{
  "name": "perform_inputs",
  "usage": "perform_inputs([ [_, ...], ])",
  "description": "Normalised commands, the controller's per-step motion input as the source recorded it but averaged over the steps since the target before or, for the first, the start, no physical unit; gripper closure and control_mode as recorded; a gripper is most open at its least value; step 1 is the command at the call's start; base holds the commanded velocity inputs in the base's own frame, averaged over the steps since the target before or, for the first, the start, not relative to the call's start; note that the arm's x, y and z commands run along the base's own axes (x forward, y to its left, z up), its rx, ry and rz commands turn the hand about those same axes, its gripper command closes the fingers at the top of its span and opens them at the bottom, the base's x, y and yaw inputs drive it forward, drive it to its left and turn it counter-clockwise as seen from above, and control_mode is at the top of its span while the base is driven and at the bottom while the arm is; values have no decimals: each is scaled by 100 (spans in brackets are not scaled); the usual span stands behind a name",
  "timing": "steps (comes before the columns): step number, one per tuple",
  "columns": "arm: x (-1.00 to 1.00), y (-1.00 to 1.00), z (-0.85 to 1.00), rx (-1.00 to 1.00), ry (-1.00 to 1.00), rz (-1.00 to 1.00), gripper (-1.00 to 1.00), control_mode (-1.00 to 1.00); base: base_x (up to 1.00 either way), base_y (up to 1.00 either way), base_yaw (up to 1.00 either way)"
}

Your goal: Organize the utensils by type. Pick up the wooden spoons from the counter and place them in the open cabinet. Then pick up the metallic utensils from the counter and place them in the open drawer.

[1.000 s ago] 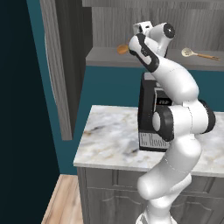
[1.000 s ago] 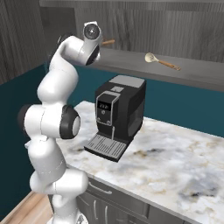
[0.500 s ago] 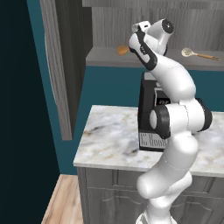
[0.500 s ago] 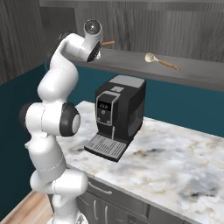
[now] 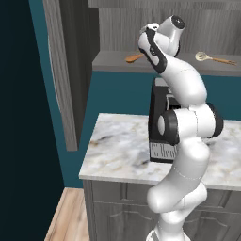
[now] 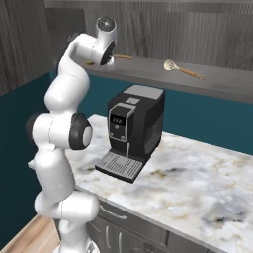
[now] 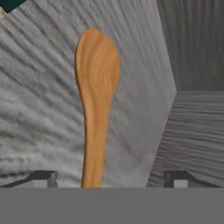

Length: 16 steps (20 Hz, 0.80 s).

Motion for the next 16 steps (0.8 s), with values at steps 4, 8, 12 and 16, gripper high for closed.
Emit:
perform_inputs([
  [4, 5, -12, -35, -1, 21, 3, -100, -100, 0, 0, 0],
  [8, 25, -9, -24, 0, 12, 0, -100, -100, 0, 0, 0],
  [12, 46, -6, -11, 0, 3, 0, -100, -100, 0, 0, 0],
  [16, 37, -4, -11, 0, 0, 0, -100, -100, 0, 0, 0],
])
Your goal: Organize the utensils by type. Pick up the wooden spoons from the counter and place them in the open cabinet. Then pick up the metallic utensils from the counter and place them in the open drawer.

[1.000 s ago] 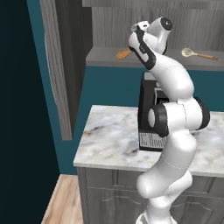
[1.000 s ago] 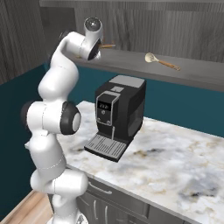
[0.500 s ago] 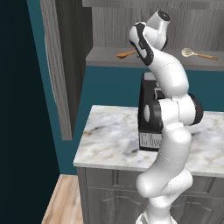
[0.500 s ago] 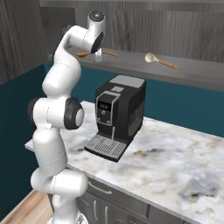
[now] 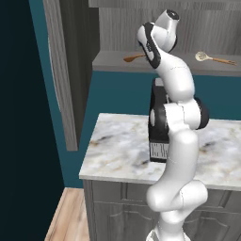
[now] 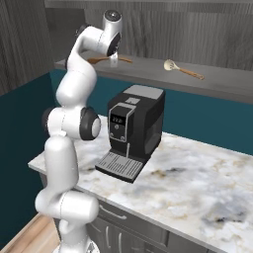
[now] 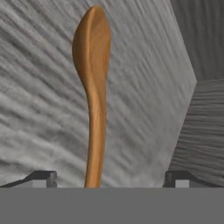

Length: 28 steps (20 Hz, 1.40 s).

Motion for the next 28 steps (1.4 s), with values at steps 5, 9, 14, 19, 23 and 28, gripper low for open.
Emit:
perform_inputs([
  [5, 18, -4, -16, 0, 0, 0, -100, -100, 0, 0, 0],
  [9, 1, -7, -16, 0, 0, 0, -100, -100, 0, 0, 0],
  [14, -10, -16, -11, 0, 0, 0, -100, -100, 0, 0, 0],
  [19, -28, -20, -12, 0, 0, 0, -100, -100, 0, 0, 0],
  [23, -44, -16, -11, 0, -1, 0, -100, -100, 0, 0, 0],
  [28, -63, -4, -4, 0, -10, -2, -100, -100, 0, 0, 0],
])
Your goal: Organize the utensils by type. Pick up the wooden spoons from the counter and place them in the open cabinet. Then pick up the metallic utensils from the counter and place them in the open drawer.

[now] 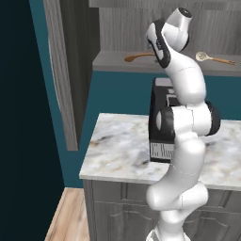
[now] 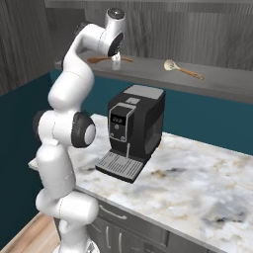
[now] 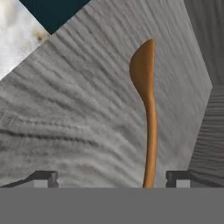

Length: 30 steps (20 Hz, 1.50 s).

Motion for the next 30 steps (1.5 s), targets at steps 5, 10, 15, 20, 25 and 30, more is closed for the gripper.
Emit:
perform_inputs([
  [5, -71, -8, 0, 0, -23, -8, -100, -100, 0, 0, 0],
  [10, -87, -3, -3, 0, -13, -14, -100, -100, 0, 0, 0],
  [15, -81, 0, 1, 10, 6, -34, -100, -100, 0, 0, 0],
  [20, -90, -3, 1, 29, 11, -43, -100, -100, 0, 0, 0],
  [25, -100, -8, -5, 33, 0, -46, -100, -100, 0, 0, 0],
  [30, -94, 0, -29, 28, 0, -56, -100, -100, 0, 0, 0],
])
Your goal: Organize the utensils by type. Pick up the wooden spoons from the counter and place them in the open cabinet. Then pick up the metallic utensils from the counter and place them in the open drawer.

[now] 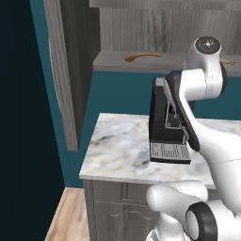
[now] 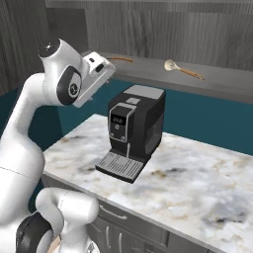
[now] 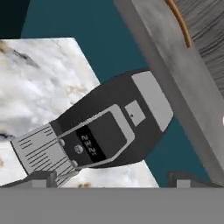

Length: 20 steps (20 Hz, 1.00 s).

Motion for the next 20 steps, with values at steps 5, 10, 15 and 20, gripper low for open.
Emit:
perform_inputs([
  [5, -87, -5, -35, 28, 0, -58, -100, -100, 0, 0, 0],
  [10, -72, -1, -34, 24, 3, -56, -100, -100, 0, 0, 0],
  [15, -54, -6, -34, 25, 3, -41, -100, -100, 0, 0, 0],
  [20, -35, -8, -33, 14, 2, -7, -100, -100, 0, 0, 0],
])
